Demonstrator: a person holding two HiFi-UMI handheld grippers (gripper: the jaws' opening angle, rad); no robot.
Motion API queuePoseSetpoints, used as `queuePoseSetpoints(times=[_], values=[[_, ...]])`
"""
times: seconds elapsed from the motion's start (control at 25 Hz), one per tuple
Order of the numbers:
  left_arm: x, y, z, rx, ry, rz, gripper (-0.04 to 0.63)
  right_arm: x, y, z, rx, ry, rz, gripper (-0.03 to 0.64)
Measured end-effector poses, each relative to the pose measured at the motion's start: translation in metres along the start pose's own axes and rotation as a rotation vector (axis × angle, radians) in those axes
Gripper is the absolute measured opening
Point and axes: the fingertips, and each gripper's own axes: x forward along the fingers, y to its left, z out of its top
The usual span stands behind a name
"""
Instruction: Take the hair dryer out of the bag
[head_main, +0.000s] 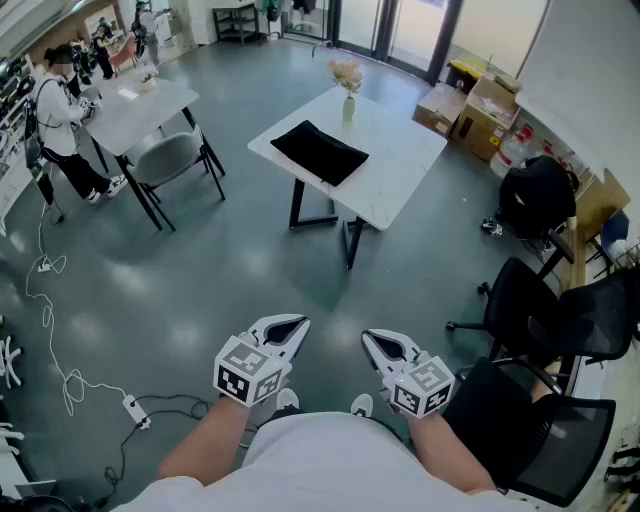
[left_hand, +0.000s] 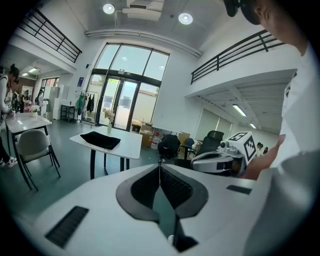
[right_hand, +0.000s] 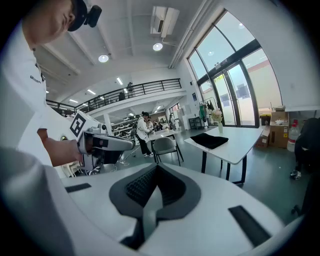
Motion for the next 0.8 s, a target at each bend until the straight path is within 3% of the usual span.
queuePoseSetpoints(times=[0.44, 0.8], values=[[-0.004, 0.001, -0.001, -0.001, 0.004, 0.009, 0.018, -0.002, 0.002, -0.004, 0.007, 0.010, -0.011, 0.015], [-0.004, 0.013, -0.017, -0.035, 0.073, 0.022, 0.018, 0.010, 0.010, -0.007, 0.014, 0.016, -0.014, 0.017]])
